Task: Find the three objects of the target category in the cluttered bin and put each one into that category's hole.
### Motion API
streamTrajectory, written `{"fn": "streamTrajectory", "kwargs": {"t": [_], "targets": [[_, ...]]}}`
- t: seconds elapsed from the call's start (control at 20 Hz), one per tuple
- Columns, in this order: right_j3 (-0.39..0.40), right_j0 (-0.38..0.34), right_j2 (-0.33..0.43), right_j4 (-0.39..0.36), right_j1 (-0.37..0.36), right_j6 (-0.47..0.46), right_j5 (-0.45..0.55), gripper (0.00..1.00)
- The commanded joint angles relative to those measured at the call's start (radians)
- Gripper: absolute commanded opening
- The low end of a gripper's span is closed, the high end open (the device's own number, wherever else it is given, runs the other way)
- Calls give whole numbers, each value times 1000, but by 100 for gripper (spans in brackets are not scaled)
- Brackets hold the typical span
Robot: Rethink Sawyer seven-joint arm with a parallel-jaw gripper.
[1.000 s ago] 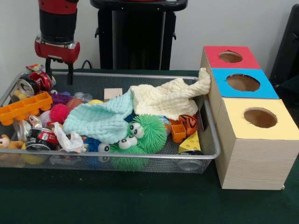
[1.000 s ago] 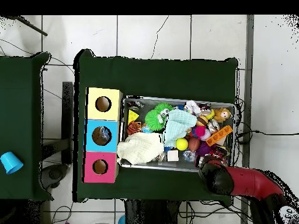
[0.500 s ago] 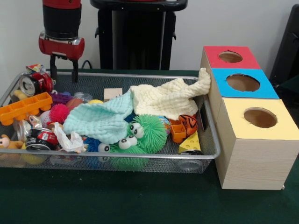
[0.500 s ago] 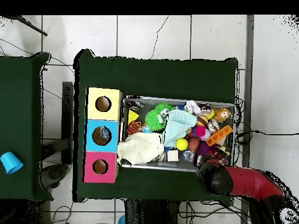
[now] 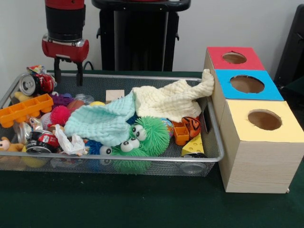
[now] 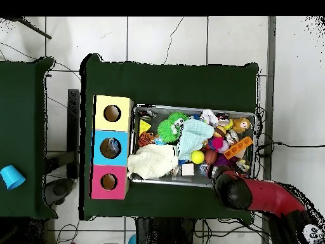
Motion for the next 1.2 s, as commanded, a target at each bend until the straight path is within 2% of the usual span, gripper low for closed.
{"fn": "streamTrajectory", "kwargs": {"t": [0.05, 0.5, 0.85, 1.2], "targets": [[36, 8, 83, 27, 40, 0, 69, 100], [41, 13, 99, 50, 57, 27, 51, 100], [24, 15, 82, 30, 73, 24, 41, 100], [35, 0, 109, 42, 90, 33, 12, 100]]}}
